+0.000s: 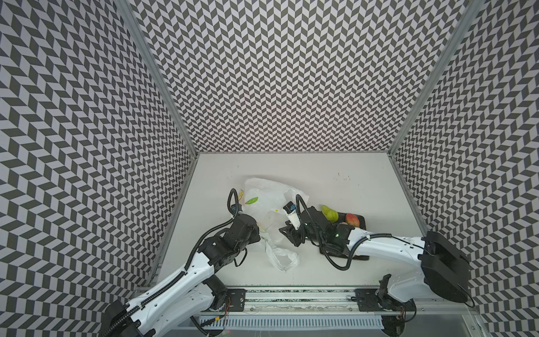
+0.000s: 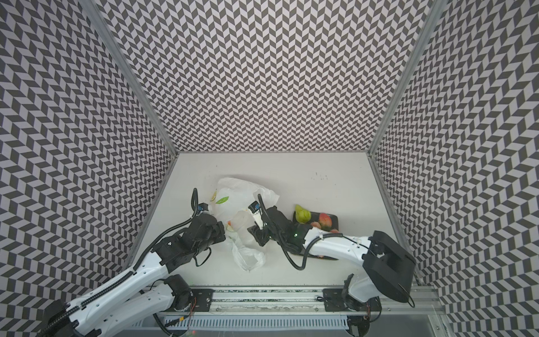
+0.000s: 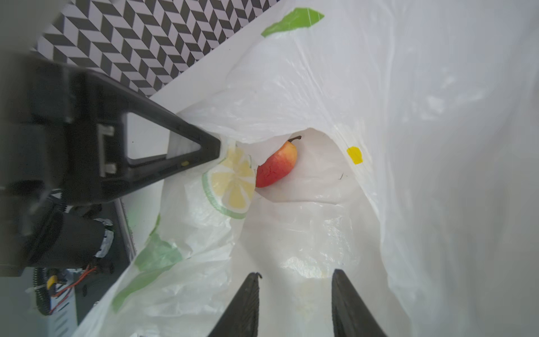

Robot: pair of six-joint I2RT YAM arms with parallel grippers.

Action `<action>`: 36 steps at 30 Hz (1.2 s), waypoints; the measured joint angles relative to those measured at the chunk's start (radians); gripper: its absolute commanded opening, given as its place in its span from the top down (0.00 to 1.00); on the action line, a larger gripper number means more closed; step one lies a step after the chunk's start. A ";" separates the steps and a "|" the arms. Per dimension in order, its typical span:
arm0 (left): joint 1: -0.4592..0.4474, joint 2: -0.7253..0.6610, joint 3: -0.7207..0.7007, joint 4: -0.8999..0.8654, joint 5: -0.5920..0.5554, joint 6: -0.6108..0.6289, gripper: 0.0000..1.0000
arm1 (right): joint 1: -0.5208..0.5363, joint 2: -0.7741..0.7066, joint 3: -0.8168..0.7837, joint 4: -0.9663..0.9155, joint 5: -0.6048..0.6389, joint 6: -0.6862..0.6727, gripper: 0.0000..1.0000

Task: Take fruits out of the plastic bag
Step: Shake the plastic bag at the center of the table.

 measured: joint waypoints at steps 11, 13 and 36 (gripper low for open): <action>0.002 -0.008 0.025 -0.039 0.000 0.020 1.00 | 0.004 0.282 0.066 0.211 0.105 -0.076 0.60; 0.002 -0.010 0.032 -0.069 -0.001 0.003 1.00 | 0.004 0.317 0.093 0.226 0.132 -0.064 0.60; 0.244 0.106 0.489 -0.315 -0.114 0.048 0.10 | -0.001 0.427 0.205 0.250 0.152 0.096 0.58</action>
